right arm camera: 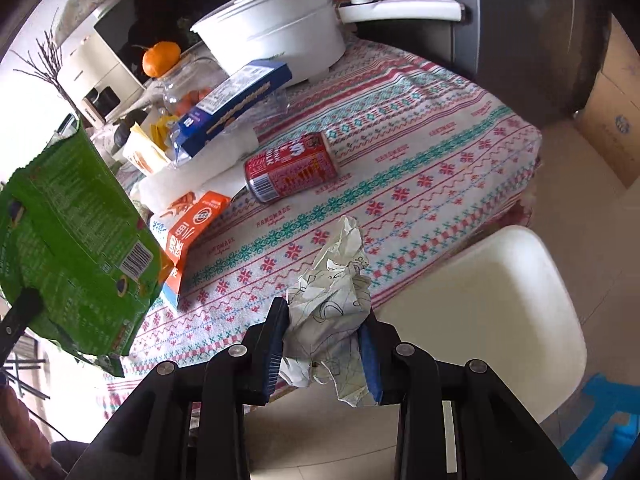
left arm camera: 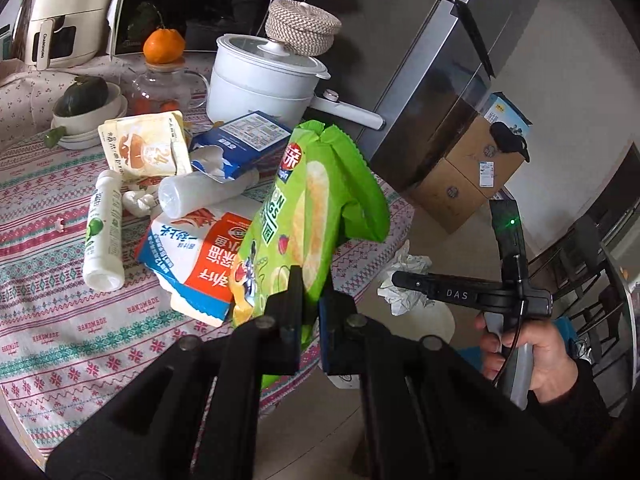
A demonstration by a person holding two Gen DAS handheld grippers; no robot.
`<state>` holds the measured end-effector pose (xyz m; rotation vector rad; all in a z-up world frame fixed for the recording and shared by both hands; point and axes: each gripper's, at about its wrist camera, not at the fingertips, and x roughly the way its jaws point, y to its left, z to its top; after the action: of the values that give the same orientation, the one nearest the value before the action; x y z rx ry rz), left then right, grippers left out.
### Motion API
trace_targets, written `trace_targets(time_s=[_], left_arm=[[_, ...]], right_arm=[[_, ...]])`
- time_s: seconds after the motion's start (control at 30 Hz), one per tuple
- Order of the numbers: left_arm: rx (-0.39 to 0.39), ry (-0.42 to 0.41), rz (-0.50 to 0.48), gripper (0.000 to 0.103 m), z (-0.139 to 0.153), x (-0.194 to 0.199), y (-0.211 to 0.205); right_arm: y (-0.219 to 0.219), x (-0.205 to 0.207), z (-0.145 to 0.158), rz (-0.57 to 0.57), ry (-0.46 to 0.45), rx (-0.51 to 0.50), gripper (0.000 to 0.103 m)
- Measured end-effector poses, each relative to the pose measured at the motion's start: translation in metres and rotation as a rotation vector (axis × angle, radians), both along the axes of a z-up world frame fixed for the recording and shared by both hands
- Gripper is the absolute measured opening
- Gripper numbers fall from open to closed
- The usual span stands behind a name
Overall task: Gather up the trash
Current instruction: 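Carry the green bag and tissue to the white bin and release both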
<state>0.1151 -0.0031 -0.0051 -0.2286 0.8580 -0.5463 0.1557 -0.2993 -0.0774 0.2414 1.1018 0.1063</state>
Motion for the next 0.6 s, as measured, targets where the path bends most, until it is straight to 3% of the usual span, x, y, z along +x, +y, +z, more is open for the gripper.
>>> trace_targets(time_s=[0.17,0.37,0.6], left_arm=[[-0.05,0.022,-0.127,0.008,-0.004,-0.005,-0.047],[-0.086,0.045,-0.269,0.008,-0.014,-0.015,-0.115],[-0.09,0.119,-0.34,0.008,-0.05,-0.01,-0.175]], right_arm=[[-0.049,-0.025,0.012,-0.089,-0.027,-0.006,0.035],[-0.101,-0.05,0.006,-0.182,-0.026,-0.011,0.035],[-0.138,-0.068,-0.008,-0.256,0.007,-0.028,0.036]])
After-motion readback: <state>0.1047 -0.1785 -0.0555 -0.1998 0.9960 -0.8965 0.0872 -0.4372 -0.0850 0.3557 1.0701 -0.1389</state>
